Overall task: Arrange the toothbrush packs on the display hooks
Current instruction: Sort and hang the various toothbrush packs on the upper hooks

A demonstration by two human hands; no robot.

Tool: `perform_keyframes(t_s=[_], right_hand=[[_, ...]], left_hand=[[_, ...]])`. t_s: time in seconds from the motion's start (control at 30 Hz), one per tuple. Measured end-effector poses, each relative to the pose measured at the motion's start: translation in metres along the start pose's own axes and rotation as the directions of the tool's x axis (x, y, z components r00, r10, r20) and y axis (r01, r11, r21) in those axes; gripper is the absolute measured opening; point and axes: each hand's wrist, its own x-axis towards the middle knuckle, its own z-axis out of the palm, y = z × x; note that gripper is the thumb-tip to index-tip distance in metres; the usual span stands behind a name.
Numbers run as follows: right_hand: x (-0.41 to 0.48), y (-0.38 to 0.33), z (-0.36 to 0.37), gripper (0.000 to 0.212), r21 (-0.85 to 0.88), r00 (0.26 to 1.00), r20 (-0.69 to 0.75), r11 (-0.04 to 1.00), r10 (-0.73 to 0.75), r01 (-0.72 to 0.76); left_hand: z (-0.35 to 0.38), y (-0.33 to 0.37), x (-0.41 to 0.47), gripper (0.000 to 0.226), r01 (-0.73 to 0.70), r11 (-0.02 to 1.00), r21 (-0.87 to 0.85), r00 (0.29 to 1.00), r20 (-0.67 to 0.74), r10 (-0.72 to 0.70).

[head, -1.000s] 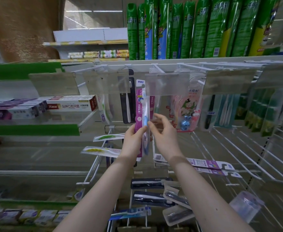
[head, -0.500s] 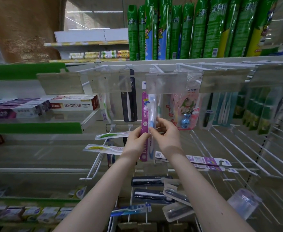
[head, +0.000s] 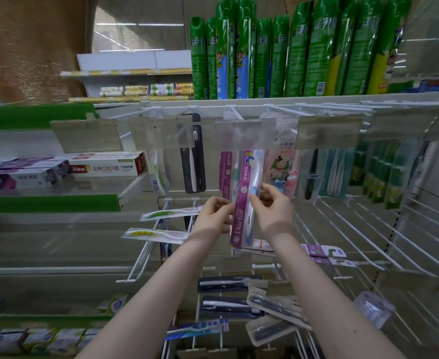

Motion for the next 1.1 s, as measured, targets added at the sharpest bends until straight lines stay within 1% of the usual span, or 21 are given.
perform_keyframes(t_s=[0.23,0.33,0.43,0.57,0.63,0.73,0.87,1.1], right_hand=[[0.014,-0.009,0.002,0.034,-0.019,0.998,-0.016,0.998,-0.067,0.067],[0.018,-0.002,0.005,0.035,-0.051,0.997,0.008,0.995,-0.081,0.082],[0.017,0.005,0.007,0.041,-0.139,0.995,0.046,0.986,-0.085,0.091],[0.019,0.005,0.012,0.043,-0.146,0.995,0.066,0.985,-0.081,0.090],[0.023,0.002,0.013,0.038,-0.165,0.993,0.077,0.981,-0.094,0.106],[0.029,-0.004,0.017,0.023,-0.210,0.990,0.090,0.970,-0.108,0.125],[0.038,-0.002,0.026,0.017,-0.251,0.992,0.080,0.961,-0.100,0.117],[0.041,0.003,0.033,0.022,-0.301,0.993,0.081,0.948,-0.084,0.105]], left_hand=[[-0.006,0.010,0.001,0.007,-0.055,0.998,-0.043,0.996,-0.075,0.051],[-0.009,0.010,0.002,0.007,-0.065,0.996,-0.056,0.993,-0.099,0.059],[-0.011,0.010,0.002,0.007,-0.073,0.996,-0.059,0.992,-0.110,0.067],[-0.013,0.009,0.005,0.008,-0.066,0.997,-0.043,0.990,-0.124,0.060],[-0.014,0.008,0.006,0.009,-0.066,0.997,-0.041,0.990,-0.128,0.061],[-0.016,0.007,0.008,0.010,-0.065,0.997,-0.051,0.989,-0.134,0.058],[-0.018,0.003,0.010,0.008,-0.060,0.998,-0.033,0.989,-0.138,0.055],[-0.025,0.003,0.011,0.009,-0.059,0.998,-0.013,0.989,-0.138,0.056]])
